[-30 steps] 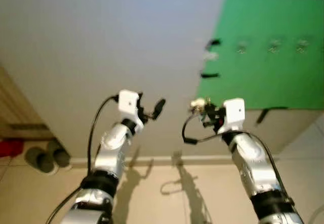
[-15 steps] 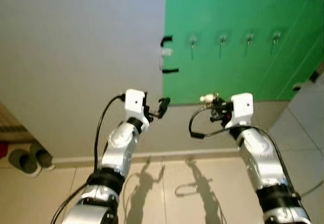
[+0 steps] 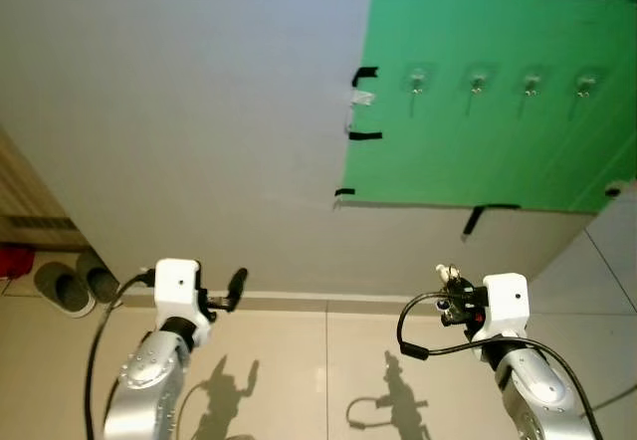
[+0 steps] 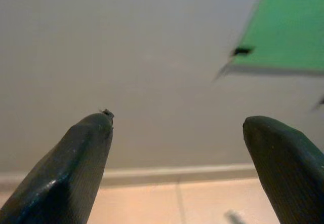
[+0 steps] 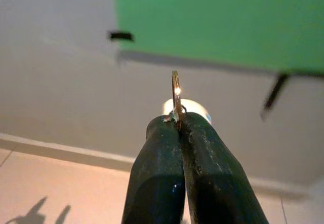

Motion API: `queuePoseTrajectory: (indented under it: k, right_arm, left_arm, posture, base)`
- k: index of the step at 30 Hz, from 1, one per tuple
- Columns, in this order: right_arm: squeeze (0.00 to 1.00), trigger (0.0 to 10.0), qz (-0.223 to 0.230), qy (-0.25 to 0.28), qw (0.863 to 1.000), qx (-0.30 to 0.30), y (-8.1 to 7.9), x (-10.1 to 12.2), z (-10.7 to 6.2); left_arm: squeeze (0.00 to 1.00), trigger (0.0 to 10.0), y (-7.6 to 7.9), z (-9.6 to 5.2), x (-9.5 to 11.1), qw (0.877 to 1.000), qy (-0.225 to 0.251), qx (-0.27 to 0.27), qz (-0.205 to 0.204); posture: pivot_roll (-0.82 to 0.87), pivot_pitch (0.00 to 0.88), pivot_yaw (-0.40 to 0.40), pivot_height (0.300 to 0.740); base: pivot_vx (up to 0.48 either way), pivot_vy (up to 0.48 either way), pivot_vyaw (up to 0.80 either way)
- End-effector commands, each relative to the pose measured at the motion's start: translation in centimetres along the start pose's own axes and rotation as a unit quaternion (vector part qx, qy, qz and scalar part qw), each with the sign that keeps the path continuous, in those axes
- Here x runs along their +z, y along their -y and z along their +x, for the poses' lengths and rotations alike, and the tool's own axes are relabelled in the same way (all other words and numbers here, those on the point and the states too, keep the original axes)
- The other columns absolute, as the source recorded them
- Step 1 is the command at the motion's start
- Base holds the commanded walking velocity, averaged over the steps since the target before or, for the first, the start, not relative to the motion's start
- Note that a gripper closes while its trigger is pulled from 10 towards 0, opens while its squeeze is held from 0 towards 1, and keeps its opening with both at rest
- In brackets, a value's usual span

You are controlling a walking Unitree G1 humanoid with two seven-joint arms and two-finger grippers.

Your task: Hang keys on a hook

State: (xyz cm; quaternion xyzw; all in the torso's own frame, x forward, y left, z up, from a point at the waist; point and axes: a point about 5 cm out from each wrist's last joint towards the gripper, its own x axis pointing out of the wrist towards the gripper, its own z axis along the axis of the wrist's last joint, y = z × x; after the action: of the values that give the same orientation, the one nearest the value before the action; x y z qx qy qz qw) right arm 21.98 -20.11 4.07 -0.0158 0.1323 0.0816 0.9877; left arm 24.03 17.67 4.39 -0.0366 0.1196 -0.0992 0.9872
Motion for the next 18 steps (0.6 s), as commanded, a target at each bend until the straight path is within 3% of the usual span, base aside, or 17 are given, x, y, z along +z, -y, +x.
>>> queuePoseTrajectory:
  k: [1,4,9,10,14,18]
  right_arm:
    - [0.00,0.0,-0.004,-0.003,1.000,0.007,0.1,0.0,-0.6]
    - [0.00,0.0,0.007,-0.001,1.000,-0.010,-0.3,-0.1,-1.0]
    - [0.00,0.0,0.028,-0.005,0.999,-0.044,-0.6,-0.3,-2.3]
    - [0.00,0.0,0.039,-0.010,0.998,-0.057,-0.8,-0.7,-2.8]
    - [0.00,0.0,0.028,-0.019,0.998,-0.048,-1.1,-1.3,-2.5]
    - [0.00,0.0,0.002,-0.002,1.000,-0.021,-1.4,-0.1,-0.9]
  left_arm:
    - [0.00,10.0,1.4,0.0,1.0,1.000,0.016,-0.024,-0.004]
    - [0.00,10.0,2.8,-0.3,1.7,0.998,0.028,-0.057,0.004]
    - [0.00,10.0,2.8,-0.9,1.9,0.997,0.024,-0.071,0.010]
    - [0.00,10.0,2.0,-1.2,2.0,0.997,0.024,-0.067,-0.002]
    - [0.00,10.0,1.3,-0.7,1.8,0.999,0.025,-0.047,-0.004]
    - [0.00,10.0,1.4,-0.1,2.6,0.998,0.038,-0.040,-0.010]
  posture:
    - [0.02,0.000,-0.031,0.740]
    - [-0.01,0.000,-0.007,0.740]
    - [-0.02,0.000,-0.001,0.740]
    - [-0.02,0.000,-0.010,0.740]
    - [-0.01,0.000,-0.020,0.740]
    - [0.00,0.000,-0.037,0.740]
  base:
    - [0.000,0.000,0.00]
    - [0.160,0.000,0.00]
    - [0.480,0.000,0.00]
    - [0.480,0.000,0.00]
    - [0.480,0.000,-0.60]
    - [0.480,0.000,-0.80]
